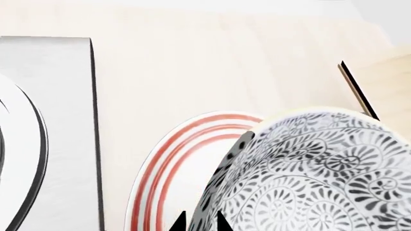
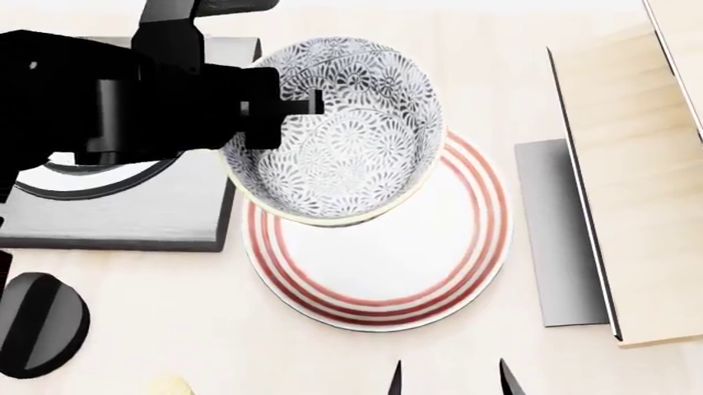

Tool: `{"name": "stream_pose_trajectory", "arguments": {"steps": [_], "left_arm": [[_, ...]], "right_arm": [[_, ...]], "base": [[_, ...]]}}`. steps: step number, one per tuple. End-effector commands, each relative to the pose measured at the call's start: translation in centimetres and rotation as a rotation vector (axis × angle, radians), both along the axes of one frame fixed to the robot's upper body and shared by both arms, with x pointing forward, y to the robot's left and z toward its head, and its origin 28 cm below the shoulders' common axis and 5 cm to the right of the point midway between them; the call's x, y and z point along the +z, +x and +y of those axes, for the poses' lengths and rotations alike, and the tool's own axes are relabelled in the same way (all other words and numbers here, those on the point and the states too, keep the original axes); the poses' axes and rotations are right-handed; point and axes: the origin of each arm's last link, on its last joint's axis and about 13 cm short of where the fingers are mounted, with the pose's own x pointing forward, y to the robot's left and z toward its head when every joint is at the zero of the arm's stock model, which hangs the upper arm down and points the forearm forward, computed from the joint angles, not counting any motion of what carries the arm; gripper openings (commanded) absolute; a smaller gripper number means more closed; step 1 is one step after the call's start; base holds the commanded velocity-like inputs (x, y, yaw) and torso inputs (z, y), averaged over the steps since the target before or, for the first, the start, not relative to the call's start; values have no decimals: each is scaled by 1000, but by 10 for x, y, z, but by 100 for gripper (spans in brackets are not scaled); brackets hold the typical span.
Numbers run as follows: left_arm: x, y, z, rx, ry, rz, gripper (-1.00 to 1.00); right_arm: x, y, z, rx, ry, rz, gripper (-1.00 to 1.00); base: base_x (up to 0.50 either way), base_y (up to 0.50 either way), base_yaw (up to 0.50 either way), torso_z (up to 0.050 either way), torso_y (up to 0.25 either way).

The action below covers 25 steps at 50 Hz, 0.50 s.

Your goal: Pick up the akita bowl and put it on the plate.

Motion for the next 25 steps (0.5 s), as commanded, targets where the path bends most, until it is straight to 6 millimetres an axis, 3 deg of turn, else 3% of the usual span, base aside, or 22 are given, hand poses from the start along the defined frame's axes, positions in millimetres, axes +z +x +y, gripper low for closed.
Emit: {"name": "stream_pose_trajectory", "arguments": {"steps": [1, 6, 25], "left_arm": [[-1, 3, -3, -23, -52, -23, -100], [-3, 3, -6, -48, -91, -3, -100], [-14, 6, -14, -40, -100, -26, -100]], "right_arm": [[-1, 0, 1, 2, 1, 2, 100], [-2, 0, 1, 3, 1, 4, 100], [-3, 0, 2, 10, 1, 8, 100]], "base": [[0, 0, 0, 0, -215], [-2, 0, 0, 0, -196], [0, 0, 0, 0, -50]]}}
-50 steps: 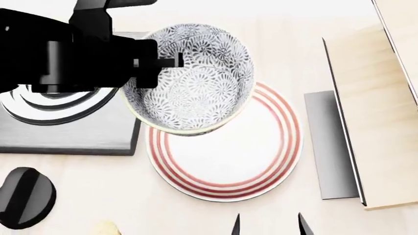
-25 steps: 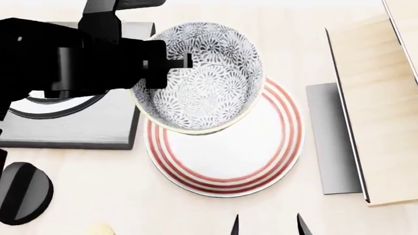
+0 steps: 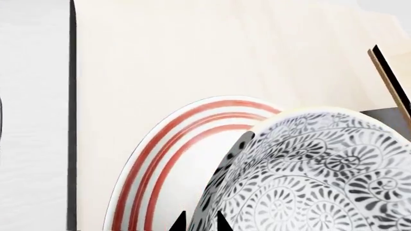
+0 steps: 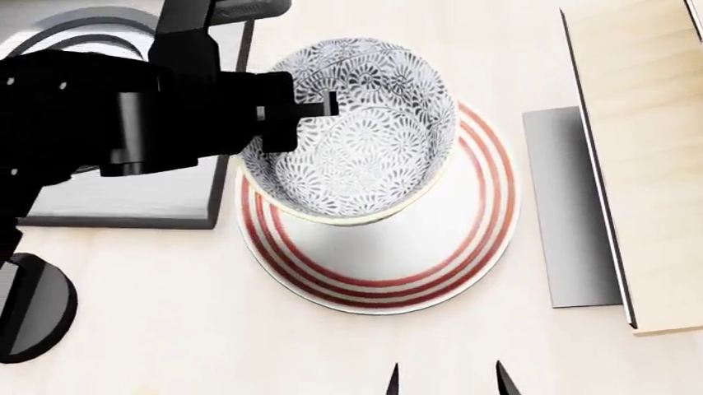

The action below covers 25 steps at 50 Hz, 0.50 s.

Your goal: Pick up the akita bowl and put it on the plate.

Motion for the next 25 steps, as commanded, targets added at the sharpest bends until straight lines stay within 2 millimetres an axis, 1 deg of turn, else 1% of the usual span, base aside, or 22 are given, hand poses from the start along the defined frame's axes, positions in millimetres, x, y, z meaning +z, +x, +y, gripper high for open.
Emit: {"name": "stream_pose_trajectory", "arguments": {"steps": [1, 2, 6, 7, 25], "left_arm": [[-3, 2, -4, -51, -52, -19, -100], [-4, 2, -4, -46, -33, -19, -100], [-4, 3, -5, -52, -50, -11, -100], [-4, 3, -5, -61, -74, -6, -100], [-8, 4, -9, -42, -137, -23, -100]], "right_arm": [[-1, 0, 1, 4, -1, 3, 100], [-1, 0, 1, 5, 0, 2, 100], [-2, 0, 1, 4, 0, 3, 100], [-2, 0, 1, 5, -1, 4, 100], [-2, 0, 1, 7, 1, 5, 100]], "base": [[0, 0, 0, 0, -115], [0, 0, 0, 0, -189], [0, 0, 0, 0, -161], [0, 0, 0, 0, -55], [1, 1, 1, 0, -29]]}}
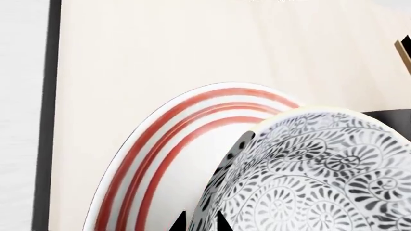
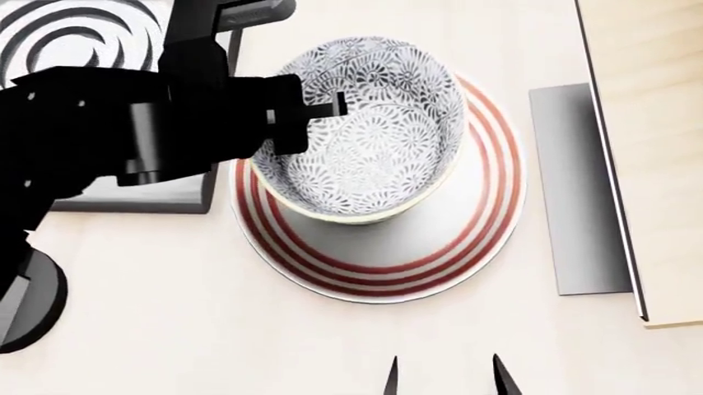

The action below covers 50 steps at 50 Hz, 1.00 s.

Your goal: Pick up the akita bowl and put it on the plate.

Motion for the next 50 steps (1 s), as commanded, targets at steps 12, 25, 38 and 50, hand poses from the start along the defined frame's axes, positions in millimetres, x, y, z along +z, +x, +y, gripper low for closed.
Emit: {"name": "stream_pose_trajectory", "arguments": {"steps": [12, 25, 38, 50], "left_arm": [[-3, 2, -4, -47, -102, -17, -100], [-10, 5, -7, -45, -121, -15, -100], [-14, 6, -8, -33, -131, -22, -100], [-13, 6, -8, -26, -105, -22, 100]], "right_arm": [[-7, -1, -1, -8, -16, 43, 100], [-8, -1, -1, -7, -15, 47, 100], [-8, -1, -1, -7, -12, 46, 100], [-8, 0, 0, -3, -13, 48, 100]], "base": [[2, 0, 1, 0, -15], [1, 1, 1, 0, -14], [3, 0, 0, 0, 0], [0, 0, 0, 0, -2]]}}
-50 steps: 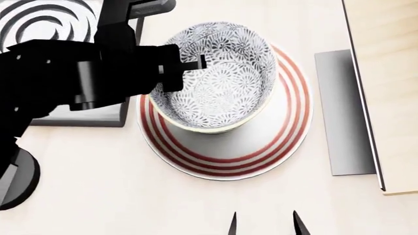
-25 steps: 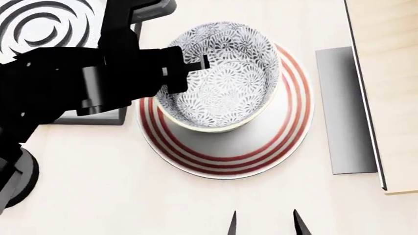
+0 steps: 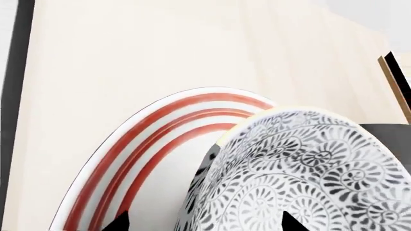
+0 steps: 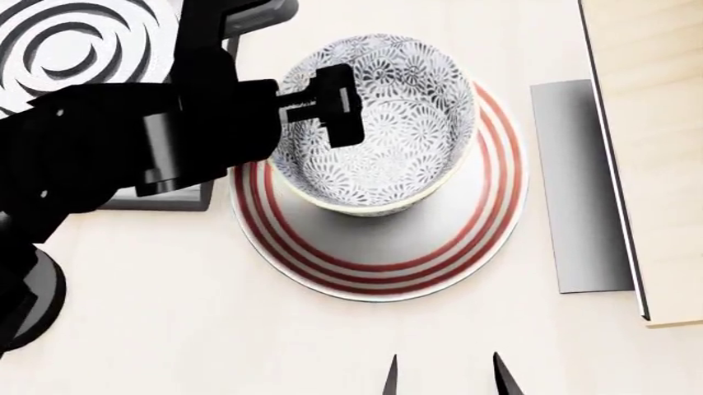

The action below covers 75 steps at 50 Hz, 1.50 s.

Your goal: Pick up the akita bowl and put it on the plate.

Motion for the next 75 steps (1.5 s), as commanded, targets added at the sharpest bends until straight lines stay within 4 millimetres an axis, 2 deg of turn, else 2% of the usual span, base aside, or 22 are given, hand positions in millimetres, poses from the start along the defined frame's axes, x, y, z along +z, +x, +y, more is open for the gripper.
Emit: {"name": "stream_pose_trajectory", "arguments": {"steps": [1, 16, 50, 75], "left_arm": [[-1, -1, -2, -22, -11, -4, 100], [0, -3, 2, 6, 68, -8, 100], [34, -35, 15, 163, 378, -132, 100], [68, -71, 39, 232, 390, -257, 100]], "right_arm": [[-8, -1, 0, -3, -14, 58, 100], [-9, -1, 0, 0, -11, 61, 100], [-4, -2, 0, -3, -9, 49, 100], [0, -4, 1, 0, -16, 36, 100]], "base": [[0, 0, 0, -15, 0], [0, 0, 0, -1, -1], [0, 0, 0, -1, -1], [0, 0, 0, 0, 0]]}}
